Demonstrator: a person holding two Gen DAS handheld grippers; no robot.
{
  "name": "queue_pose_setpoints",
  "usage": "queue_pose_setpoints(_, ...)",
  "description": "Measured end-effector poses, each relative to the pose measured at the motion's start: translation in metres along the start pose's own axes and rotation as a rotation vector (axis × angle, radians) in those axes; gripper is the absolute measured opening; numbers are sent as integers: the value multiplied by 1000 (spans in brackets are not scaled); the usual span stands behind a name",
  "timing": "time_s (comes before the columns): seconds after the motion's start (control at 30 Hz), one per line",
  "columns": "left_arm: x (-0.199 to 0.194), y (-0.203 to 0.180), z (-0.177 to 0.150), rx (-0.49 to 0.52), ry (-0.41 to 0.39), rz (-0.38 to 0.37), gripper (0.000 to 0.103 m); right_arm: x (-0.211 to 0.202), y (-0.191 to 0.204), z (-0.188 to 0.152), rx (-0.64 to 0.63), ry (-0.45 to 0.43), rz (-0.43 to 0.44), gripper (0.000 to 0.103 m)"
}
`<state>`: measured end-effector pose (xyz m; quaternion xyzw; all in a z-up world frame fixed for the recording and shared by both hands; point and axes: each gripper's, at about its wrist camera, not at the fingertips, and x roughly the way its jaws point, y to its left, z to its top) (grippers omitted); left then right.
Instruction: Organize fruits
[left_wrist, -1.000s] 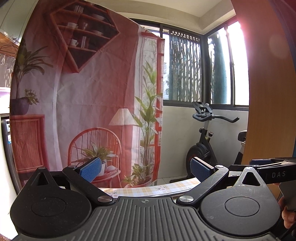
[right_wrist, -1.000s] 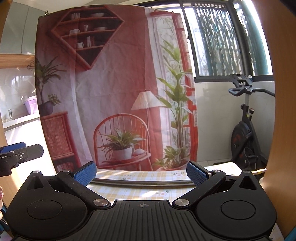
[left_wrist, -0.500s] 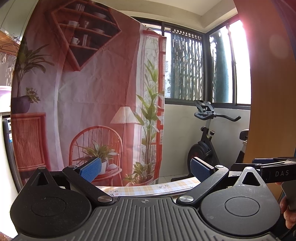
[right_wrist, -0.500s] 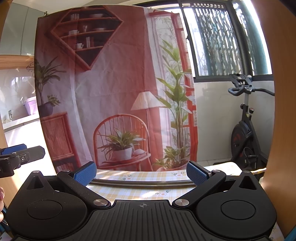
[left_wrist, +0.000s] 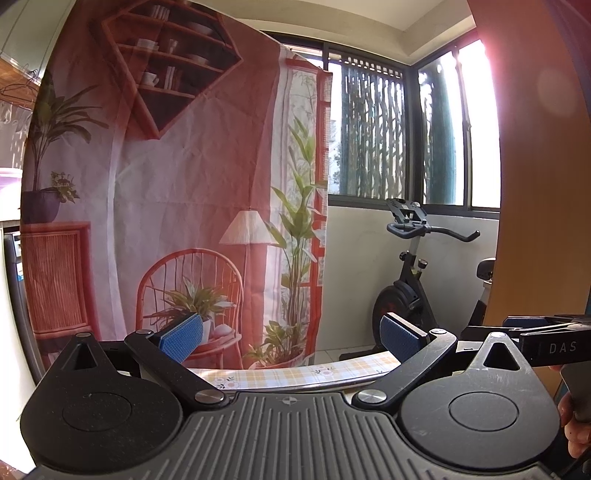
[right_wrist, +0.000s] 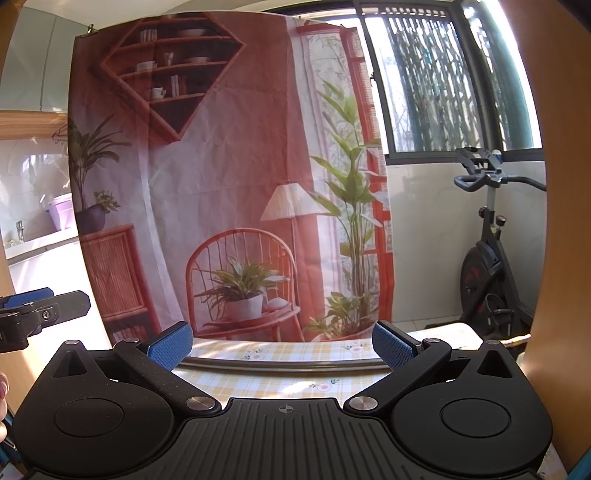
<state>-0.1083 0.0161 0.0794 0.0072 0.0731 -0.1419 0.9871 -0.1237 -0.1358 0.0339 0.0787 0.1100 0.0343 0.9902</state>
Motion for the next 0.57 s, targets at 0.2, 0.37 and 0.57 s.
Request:
queue_pose_setpoints(0.2,1,1,-1,-5,6,2,103,0,1,-1,0,2,-1,103)
queue_pose_setpoints(0.37,2,2,-1,-9,9,2,103,0,1,-2,1,3,-1,103)
queue_pose_setpoints(0.57,2,3,-2,-9,3,-8,103,0,1,-2,2,3,0,103)
